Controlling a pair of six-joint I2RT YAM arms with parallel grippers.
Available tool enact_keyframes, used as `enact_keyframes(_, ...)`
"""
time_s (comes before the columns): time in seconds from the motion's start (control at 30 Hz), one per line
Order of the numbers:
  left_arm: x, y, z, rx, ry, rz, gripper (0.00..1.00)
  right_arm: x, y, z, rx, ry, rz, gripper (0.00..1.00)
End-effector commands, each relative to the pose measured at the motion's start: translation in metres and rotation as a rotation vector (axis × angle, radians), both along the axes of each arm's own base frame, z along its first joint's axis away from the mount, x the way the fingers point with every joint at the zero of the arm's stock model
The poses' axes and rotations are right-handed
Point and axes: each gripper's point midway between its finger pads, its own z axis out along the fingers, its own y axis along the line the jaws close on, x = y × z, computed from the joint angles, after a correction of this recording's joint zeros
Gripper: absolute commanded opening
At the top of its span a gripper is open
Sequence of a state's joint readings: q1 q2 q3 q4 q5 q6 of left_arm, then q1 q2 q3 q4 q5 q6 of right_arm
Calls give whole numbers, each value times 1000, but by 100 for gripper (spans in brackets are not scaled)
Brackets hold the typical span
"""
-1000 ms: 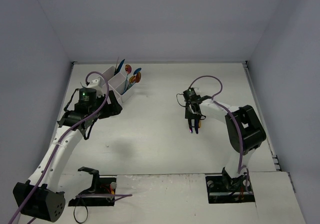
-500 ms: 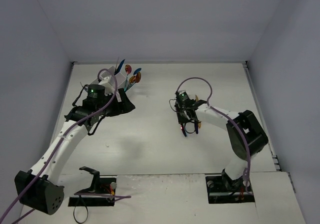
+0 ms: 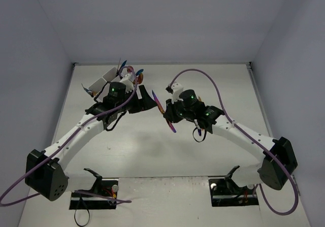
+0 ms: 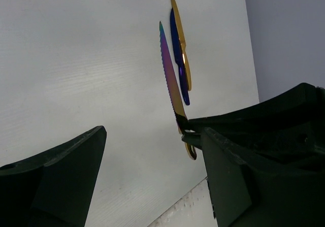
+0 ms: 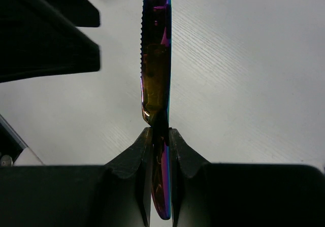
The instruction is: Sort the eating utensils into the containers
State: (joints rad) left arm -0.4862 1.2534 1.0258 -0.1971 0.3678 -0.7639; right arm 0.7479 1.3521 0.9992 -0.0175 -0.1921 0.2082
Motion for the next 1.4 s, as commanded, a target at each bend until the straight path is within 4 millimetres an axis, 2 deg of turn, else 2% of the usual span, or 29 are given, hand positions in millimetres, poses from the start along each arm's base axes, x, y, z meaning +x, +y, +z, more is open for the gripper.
enact_keyframes(0.0,17,-20,66,-133,-179,-6,72,1,26,79,180,-156,98,0)
enact_keyframes(0.13,16,-34,64,-139,-183,-33,70,0,27,87,196,-171,105,0)
enact_keyframes(0.23,19,-41,60,-137,-191,-37,60,-2,29,88,202,-169,117,0)
enact_keyframes(0.4,21,-44,58,-129,-204,-20,33,-2,29,93,214,-181,120,0)
enact_keyframes(0.5,22,-43,64,-130,-230,-11,9,-2,29,93,212,-184,120,0)
enact_keyframes(0.6,23,-42,69,-130,-252,-6,0,-1,28,92,206,-186,118,4)
enact_keyframes(0.67,23,-41,71,-132,-262,-1,0,1,28,91,201,-187,113,18)
enact_keyframes(0.7,23,-40,72,-132,-266,1,0,2,28,91,200,-188,112,32)
enact_keyframes(0.77,23,-39,75,-130,-275,2,0,3,28,90,196,-189,107,52)
enact_keyframes(0.87,26,-33,79,-81,-300,12,0,10,20,88,181,-196,68,73)
enact_keyframes(0.93,33,-22,81,-4,-311,43,0,14,10,85,167,-196,36,87)
enact_keyframes(1.03,50,1,88,121,-362,103,0,23,-11,79,129,-190,-30,99)
enact_keyframes(1.1,67,29,101,231,-403,168,0,29,-29,73,85,-182,-96,100)
enact_keyframes(1.13,75,44,99,292,-400,213,0,31,-43,67,57,-173,-136,100)
enact_keyframes(1.2,94,74,120,398,-456,292,0,33,-63,61,33,-163,-191,100)
enact_keyframes(1.3,124,119,143,506,-503,414,0,32,-84,57,16,-154,-247,100)
enact_keyframes(1.37,149,148,147,567,-508,490,0,27,-94,59,7,-162,-271,100)
